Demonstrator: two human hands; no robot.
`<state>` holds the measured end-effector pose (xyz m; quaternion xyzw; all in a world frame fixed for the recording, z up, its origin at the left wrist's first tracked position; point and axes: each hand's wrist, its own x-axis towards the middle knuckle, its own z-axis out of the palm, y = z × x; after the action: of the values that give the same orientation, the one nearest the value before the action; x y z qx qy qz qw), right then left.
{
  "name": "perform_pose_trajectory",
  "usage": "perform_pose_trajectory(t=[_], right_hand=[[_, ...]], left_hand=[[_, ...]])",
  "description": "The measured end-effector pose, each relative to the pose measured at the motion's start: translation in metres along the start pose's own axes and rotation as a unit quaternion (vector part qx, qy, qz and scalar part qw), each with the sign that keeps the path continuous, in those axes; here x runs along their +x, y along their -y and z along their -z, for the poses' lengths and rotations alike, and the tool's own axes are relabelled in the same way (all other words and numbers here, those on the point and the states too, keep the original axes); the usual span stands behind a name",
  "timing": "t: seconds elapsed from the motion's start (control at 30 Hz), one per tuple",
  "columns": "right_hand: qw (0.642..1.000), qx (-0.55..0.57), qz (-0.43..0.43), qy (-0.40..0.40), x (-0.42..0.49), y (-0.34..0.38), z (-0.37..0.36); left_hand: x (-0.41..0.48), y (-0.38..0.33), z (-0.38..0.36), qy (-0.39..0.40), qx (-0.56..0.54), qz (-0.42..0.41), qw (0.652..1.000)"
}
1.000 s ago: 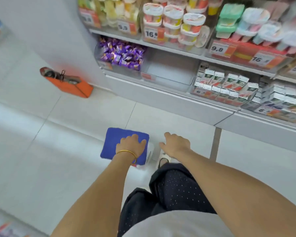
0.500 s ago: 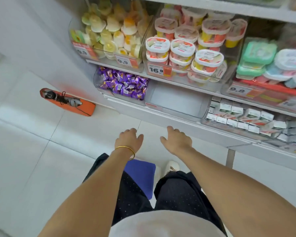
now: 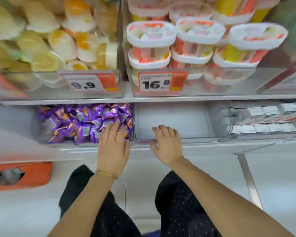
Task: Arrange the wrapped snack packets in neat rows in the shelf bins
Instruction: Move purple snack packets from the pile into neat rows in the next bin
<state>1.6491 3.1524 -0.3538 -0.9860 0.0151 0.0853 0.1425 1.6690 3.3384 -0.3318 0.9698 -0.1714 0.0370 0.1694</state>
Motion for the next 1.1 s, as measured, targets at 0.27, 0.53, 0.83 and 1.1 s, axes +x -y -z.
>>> perform_pose_trajectory(t=[0.27,0.53,0.83,1.1], right_hand=[[0.945,-0.036,0.135,-0.296,0.015,-0.037,-0.081],[0.944,-0.088,0.125,-0.292,0.021,-0.036,-0.077],[0.948,-0.065,0.135,-0.282,-0.002,-0.031,-0.067],[0.960,-0.092,0.115,-0.239,-0.033,-0.029,-0.082]], left_hand=[[0.006,0.051,-0.098,-0.182,0.014,-0.183,0.966],[-0.010,0.059,-0.081,-0.257,0.014,-0.184,0.949],[-0.025,0.089,-0.056,-0.260,0.037,-0.128,0.957],[-0.020,0.117,-0.049,-0.242,0.065,-0.129,0.960]])
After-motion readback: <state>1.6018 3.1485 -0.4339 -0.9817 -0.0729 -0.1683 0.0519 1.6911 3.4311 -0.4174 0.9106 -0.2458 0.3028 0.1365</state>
